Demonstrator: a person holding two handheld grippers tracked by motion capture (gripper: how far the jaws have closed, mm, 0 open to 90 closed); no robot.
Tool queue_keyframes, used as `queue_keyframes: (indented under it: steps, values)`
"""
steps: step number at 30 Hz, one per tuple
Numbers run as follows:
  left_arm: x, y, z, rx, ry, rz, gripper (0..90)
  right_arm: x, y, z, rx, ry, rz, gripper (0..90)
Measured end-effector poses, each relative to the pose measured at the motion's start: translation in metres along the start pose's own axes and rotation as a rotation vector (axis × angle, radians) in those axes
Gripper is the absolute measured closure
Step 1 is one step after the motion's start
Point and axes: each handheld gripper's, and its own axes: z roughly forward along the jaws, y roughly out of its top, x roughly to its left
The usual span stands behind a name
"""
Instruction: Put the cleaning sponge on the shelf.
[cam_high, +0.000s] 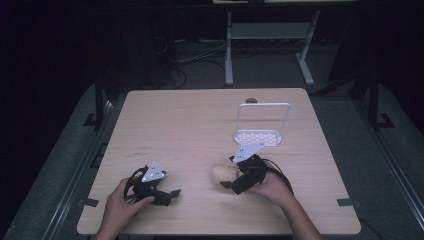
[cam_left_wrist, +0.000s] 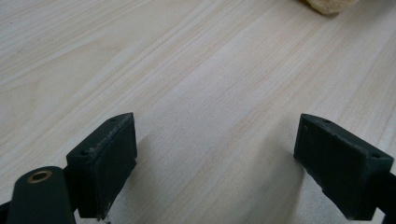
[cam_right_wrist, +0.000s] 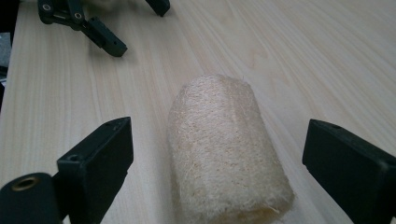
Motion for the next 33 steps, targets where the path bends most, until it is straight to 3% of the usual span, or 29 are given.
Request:
queue_keyframes:
  steps: [15,33]
  values:
    - [0.0,0.0,0.0,0.004,0.001,0.006,12.6,-0.007,-0.004,0.019,0.048,0.038,-0.013,8.7]
    - [0.0,0.0,0.0,0.004,0.0,0.004,12.6,-0.008,-0.008,0.032,0.097,0.04,-0.015,9.4]
